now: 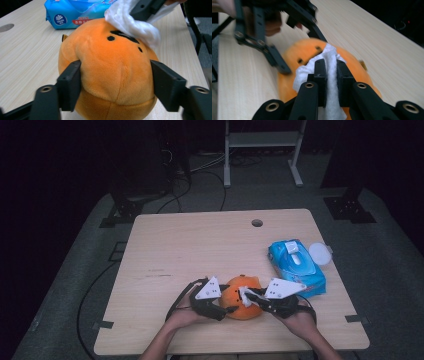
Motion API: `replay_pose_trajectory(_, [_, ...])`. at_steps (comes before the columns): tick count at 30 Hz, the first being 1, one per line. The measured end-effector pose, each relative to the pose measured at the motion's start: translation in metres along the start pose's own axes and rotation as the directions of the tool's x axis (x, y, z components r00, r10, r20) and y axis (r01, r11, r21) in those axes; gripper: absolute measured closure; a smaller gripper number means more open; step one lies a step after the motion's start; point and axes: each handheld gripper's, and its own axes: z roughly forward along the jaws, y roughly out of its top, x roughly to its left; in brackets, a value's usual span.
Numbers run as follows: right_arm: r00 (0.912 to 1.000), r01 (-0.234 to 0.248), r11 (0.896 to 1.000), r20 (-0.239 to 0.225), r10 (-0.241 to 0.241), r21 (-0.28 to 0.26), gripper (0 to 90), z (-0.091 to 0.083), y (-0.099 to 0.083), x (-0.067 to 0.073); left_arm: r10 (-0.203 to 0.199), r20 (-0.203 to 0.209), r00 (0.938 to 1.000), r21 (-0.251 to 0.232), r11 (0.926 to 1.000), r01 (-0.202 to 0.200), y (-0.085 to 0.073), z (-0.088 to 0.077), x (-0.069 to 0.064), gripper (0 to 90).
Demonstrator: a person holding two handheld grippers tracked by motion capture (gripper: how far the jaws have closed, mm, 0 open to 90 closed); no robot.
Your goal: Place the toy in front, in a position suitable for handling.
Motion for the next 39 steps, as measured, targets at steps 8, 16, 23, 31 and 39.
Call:
replay_pose_trajectory(8, [0.9995, -0.020, 0.999, 0.023, 0.020, 0.027, 80.7, -0.003, -0.008, -0.005, -0.113, -0.001, 0.9936, 0.005, 0.9936, 0.113, 0.002, 0.006, 0.005, 22.8])
replay_pose_trajectory(16, [0.9982, 0.055, 0.998, 0.022, -0.055, 0.007, 80.7, -0.005, 0.013, 0.004, 0.075, -0.002, 0.9972, 0.012, 0.9971, -0.075, 0.012, 0.010, -0.013, 24.4])
replay_pose_trajectory(23, [0.9997, -0.013, 1.000, 0.023, 0.012, 0.024, 80.7, -0.007, -0.003, -0.007, -0.108, 0.024, 0.9939, 0.028, 0.9939, 0.107, 0.006, 0.015, -0.001, 16.5])
replay_pose_trajectory(31, [0.9942, 0.093, 0.996, -0.055, -0.093, 0.004, 80.7, 0.001, 0.021, 0.022, 0.103, -0.022, 0.9944, 0.048, 0.9936, -0.102, 0.015, 0.013, -0.020, 30.8])
replay_pose_trajectory(39, [0.9993, -0.024, 1.000, 0.028, 0.024, 0.008, 80.7, -0.017, -0.004, -0.008, -0.056, 0.048, 0.9973, 0.010, 0.9984, 0.056, 0.012, 0.016, -0.012, 13.5])
